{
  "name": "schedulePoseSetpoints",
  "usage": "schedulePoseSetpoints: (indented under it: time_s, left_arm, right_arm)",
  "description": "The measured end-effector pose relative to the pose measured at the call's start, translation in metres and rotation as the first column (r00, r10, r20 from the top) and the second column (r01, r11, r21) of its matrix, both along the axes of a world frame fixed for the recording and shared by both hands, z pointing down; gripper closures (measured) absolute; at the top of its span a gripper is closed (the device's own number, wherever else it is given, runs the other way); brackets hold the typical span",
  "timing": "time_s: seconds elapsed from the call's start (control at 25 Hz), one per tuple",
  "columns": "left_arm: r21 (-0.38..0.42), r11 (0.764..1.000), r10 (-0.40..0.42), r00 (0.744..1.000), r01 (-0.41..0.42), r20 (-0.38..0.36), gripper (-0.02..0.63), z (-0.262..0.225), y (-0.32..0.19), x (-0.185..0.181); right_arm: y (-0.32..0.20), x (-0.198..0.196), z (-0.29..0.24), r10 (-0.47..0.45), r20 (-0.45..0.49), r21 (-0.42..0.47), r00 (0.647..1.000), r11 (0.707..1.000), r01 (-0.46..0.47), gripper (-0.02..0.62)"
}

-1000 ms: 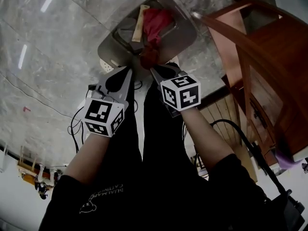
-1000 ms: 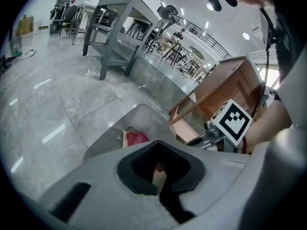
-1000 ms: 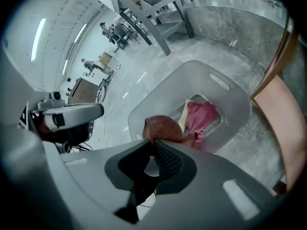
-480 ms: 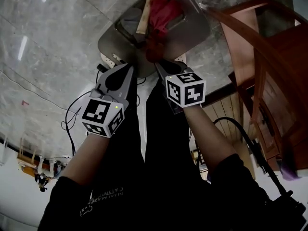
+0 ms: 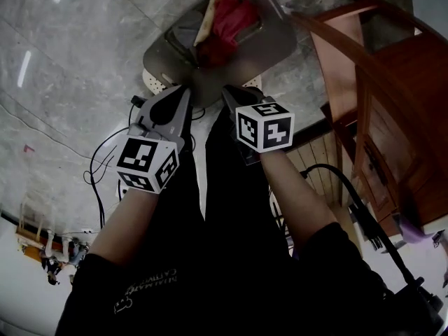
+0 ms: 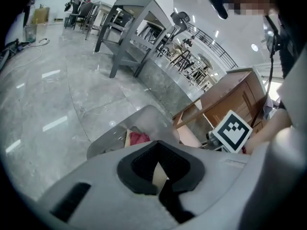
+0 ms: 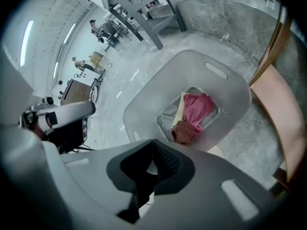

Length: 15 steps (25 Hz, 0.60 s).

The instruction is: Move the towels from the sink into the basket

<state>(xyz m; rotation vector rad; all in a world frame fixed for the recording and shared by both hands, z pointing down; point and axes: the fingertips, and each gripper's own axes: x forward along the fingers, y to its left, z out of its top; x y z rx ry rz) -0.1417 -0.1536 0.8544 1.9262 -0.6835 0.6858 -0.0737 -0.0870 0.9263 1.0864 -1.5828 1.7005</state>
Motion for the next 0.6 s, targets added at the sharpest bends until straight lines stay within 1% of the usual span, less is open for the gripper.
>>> schedulePoseSetpoints:
  time_s: [0.08, 0.2, 0.28, 0.44, 0.6]
  left_arm:
    - [0.021, 1.0, -0.021, 1.0, 0.021, -0.01, 0.603, -0.018, -0.008, 0.001]
    - [0.089, 0.994, -0.067, 0.997, 0.07, -0.038, 0.603, -0.05, -0.031, 0.008]
    - [0.126, 0.986, -0.098, 0.993, 0.106, -0.063, 0.603, -0.078, -0.043, 0.012]
    - [0.18, 0.966, -0.166, 0.978, 0.187, -0.124, 0.603, -0.136, -0.057, 0.014]
    - [0.219, 0.94, -0.239, 0.963, 0.261, -0.12, 0.603, -0.188, -0.062, 0.011]
  right_arm:
    - [-0.003, -0.002, -0.02, -0.014, -0.004, 0.006, 1.0, 1.0, 0.014, 0.592]
    - [-0.026, 0.003, -0.051, -0.039, -0.024, 0.051, 0.999, 0.998, 0.041, 0.592]
    - [-0.038, 0.008, -0.077, -0.042, -0.034, 0.064, 0.999, 0.997, 0.044, 0.592]
    - [-0.058, 0.017, -0.13, -0.032, -0.06, 0.093, 0.998, 0.995, 0.037, 0.592]
    - [-0.076, 0.027, -0.183, -0.035, -0.09, 0.147, 0.995, 0.988, 0.049, 0.592]
